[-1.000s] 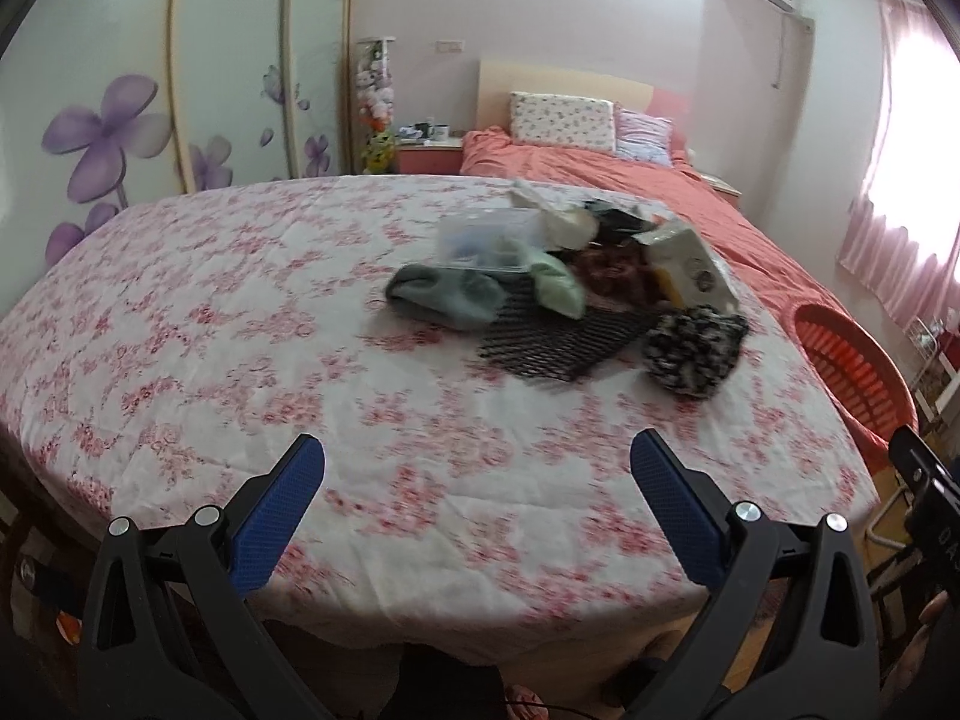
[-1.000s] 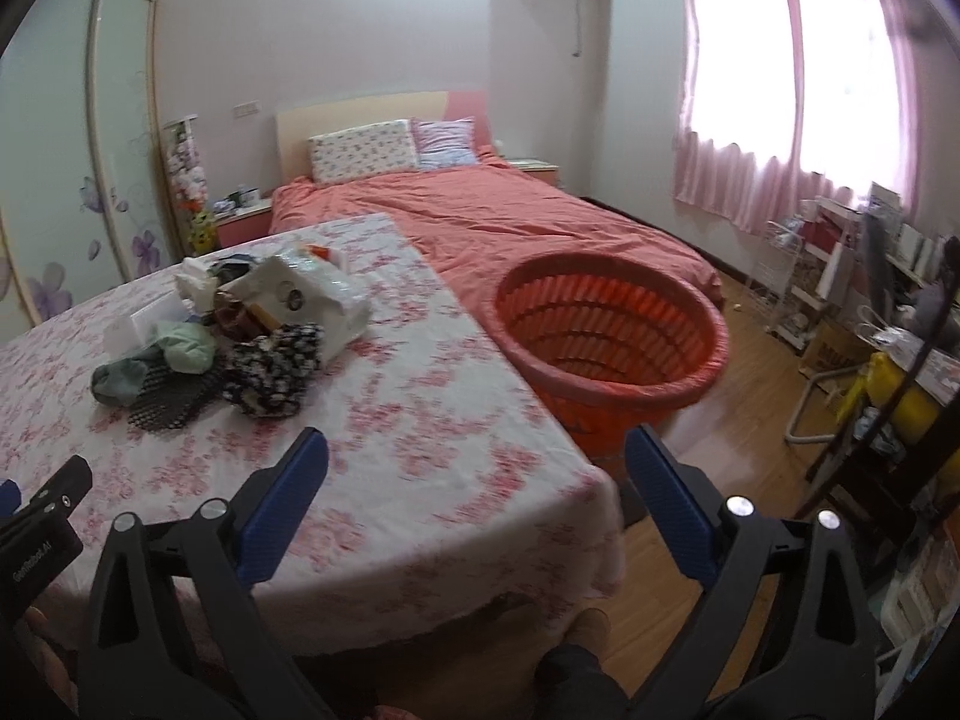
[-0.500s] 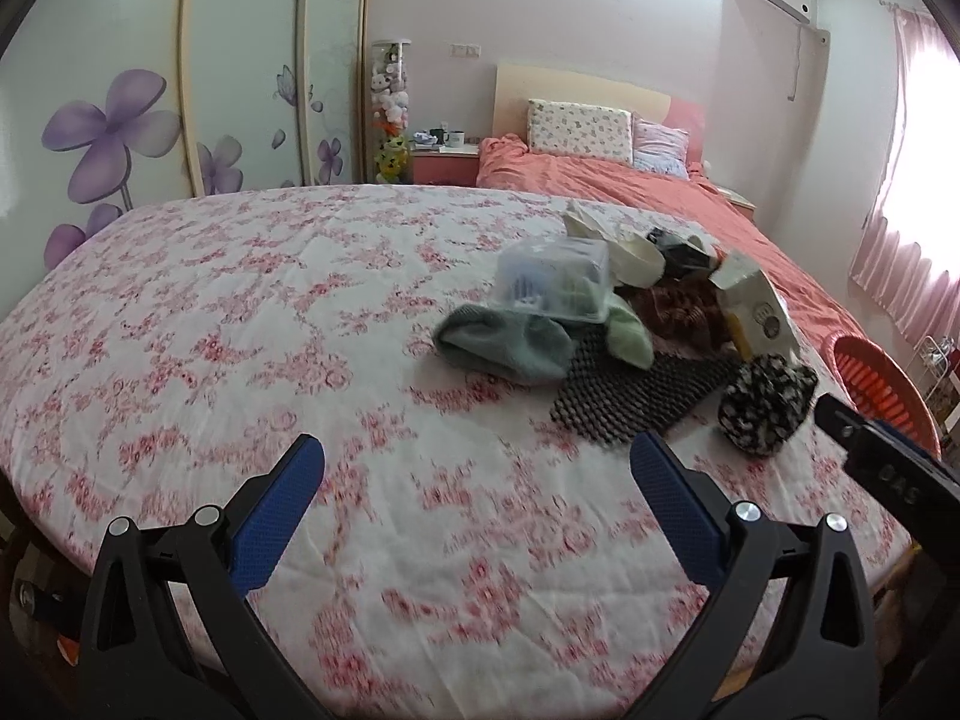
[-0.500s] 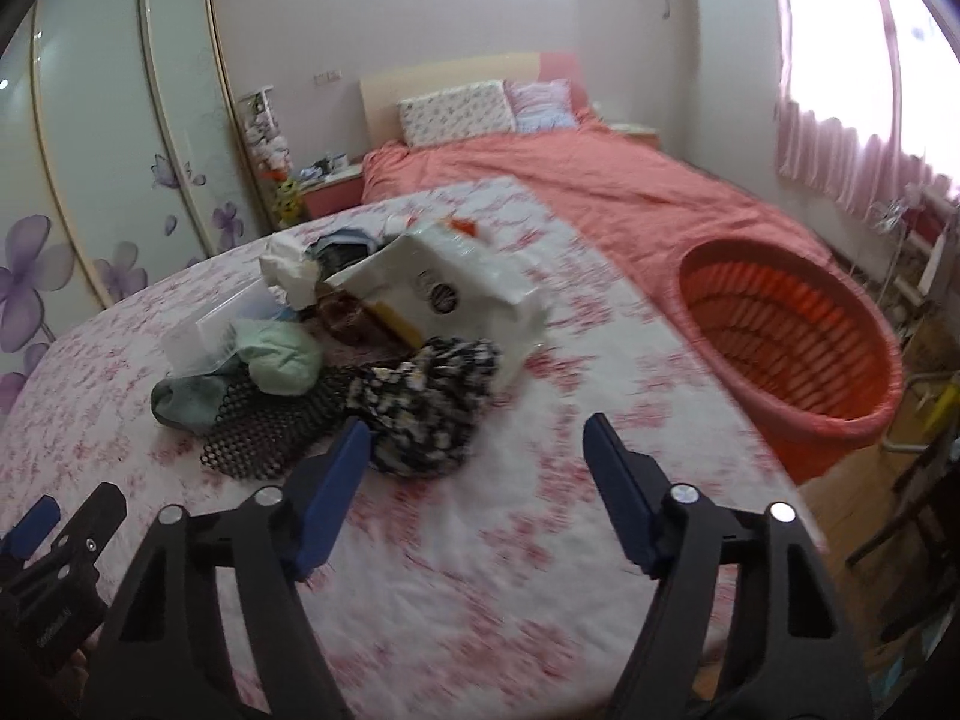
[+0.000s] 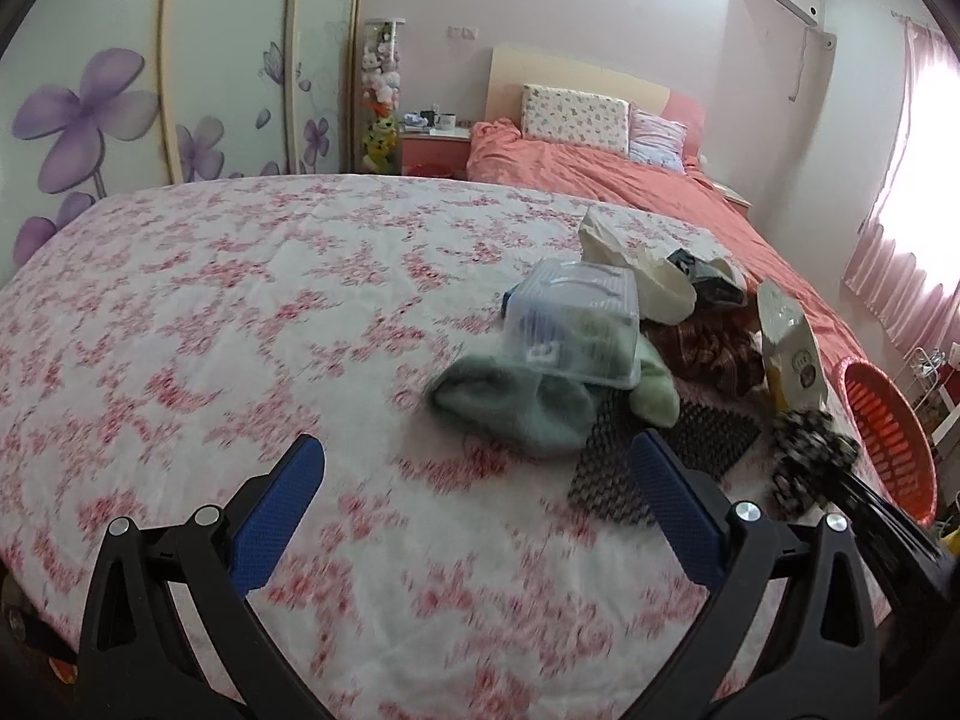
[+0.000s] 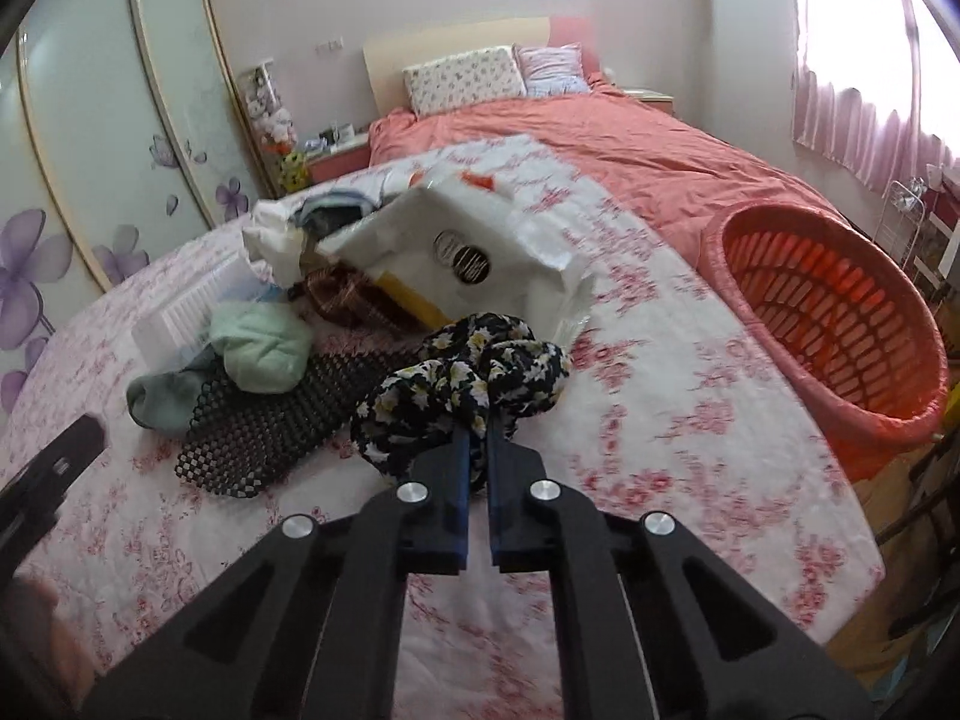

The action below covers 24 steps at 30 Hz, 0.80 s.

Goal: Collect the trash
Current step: 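Grasp the black floral scrunchie with the right tool while the left tool approaches the clear box, then carry the scrunchie and clear plastic box to the orange basket and release both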

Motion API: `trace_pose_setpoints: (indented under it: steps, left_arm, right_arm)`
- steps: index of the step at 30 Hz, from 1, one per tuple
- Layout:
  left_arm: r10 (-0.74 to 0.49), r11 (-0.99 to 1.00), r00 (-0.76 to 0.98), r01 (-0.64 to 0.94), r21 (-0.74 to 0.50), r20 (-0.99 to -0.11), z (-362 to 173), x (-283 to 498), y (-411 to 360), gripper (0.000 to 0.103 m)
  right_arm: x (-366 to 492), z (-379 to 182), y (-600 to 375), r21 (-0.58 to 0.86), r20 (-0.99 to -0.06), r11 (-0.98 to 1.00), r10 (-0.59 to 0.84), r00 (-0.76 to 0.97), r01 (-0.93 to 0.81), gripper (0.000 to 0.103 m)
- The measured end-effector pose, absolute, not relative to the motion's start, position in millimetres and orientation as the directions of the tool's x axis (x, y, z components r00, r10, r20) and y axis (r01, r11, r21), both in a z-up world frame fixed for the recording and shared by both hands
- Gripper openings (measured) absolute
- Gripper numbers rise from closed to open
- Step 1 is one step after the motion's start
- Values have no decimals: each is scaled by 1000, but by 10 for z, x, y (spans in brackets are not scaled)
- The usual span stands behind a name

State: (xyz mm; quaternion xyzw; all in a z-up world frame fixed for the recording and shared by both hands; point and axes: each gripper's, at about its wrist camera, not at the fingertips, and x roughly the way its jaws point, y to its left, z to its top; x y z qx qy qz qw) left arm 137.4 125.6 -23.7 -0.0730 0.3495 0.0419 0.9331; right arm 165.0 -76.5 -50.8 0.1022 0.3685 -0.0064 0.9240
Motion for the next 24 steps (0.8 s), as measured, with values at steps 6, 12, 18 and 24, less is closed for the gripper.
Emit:
trace_pose_setpoints:
  steps: [6,12,18,24]
  left_arm:
    - [34,991,756,-111,-77,-654,-194,1702,1151,101]
    - [18,992,736,-95,-77,-676,-209,2005,1060,101]
    - [33,995,707,-88,-42,-706,-285,2225,979,101]
    - [-28,994,682,-55,-90,-731,-331,2342,994,91]
  right_arm:
    - [1399,-269,-986,190,-639,978,57,767,85,5]
    - [1343,-235,-1128,183,-635,979,51,771,86,5]
    - [1357,-249,-1178,181,-640,979,47,767,91,5]
    - [1364,-288,-1237,178,-649,978,34,760,109,5]
